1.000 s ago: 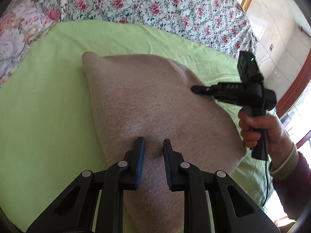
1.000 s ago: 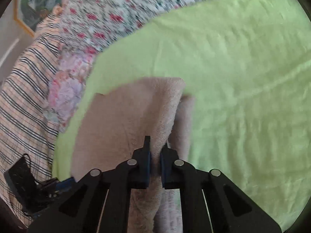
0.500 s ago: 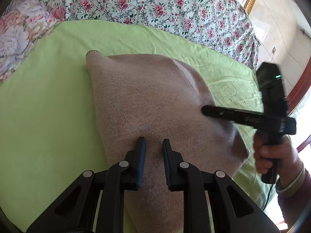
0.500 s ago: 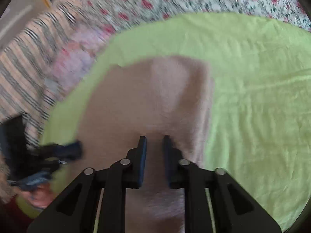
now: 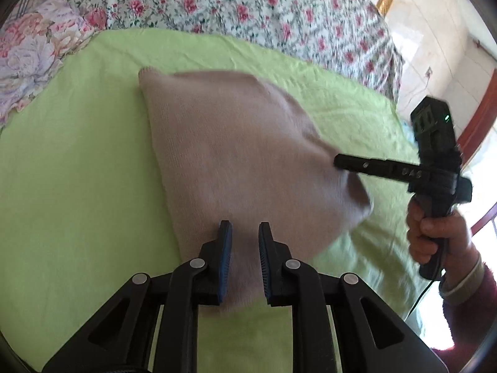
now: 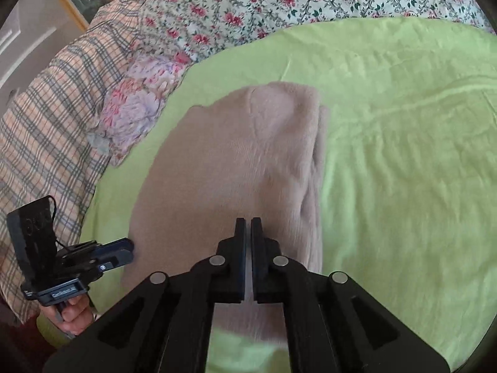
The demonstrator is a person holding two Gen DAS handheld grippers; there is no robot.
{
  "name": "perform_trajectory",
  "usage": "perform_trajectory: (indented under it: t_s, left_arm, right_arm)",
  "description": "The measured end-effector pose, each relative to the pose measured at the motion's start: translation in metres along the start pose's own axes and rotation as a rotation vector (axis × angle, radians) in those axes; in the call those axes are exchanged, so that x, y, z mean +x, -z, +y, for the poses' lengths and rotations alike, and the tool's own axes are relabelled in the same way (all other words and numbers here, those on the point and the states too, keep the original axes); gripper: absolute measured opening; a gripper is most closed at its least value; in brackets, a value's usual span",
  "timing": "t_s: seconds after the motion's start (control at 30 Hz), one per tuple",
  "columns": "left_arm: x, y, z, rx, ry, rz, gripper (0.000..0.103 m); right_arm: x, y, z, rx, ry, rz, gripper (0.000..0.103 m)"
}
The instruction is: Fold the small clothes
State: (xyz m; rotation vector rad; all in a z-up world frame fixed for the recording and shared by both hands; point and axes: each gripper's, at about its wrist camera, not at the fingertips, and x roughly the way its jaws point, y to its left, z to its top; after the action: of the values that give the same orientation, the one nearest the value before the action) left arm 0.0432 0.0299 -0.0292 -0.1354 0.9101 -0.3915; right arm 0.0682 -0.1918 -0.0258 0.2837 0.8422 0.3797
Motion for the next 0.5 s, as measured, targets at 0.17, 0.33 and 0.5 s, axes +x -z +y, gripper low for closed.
perform_trajectory:
  t_s: [0.17,0.33,0.5]
  left_arm:
    - [0.005,0.029,0.003,-0.050,-0.014,0.033,0.016]
    - [0.003,0.030,-0.002,-0.054,-0.031,0.036,0.017]
    - [0.001,0.032,0.001,-0.073,-0.028,0.037,0.017]
  right_arm:
    - [0.005,0.034,-0.021,0.053,0.059,0.027,0.003]
    - [0.002,0.035,-0.018,0.044,0.082,0.018,0.003]
    - [-0.002,0.044,-0.020,0.065,0.076,0.015,0.003]
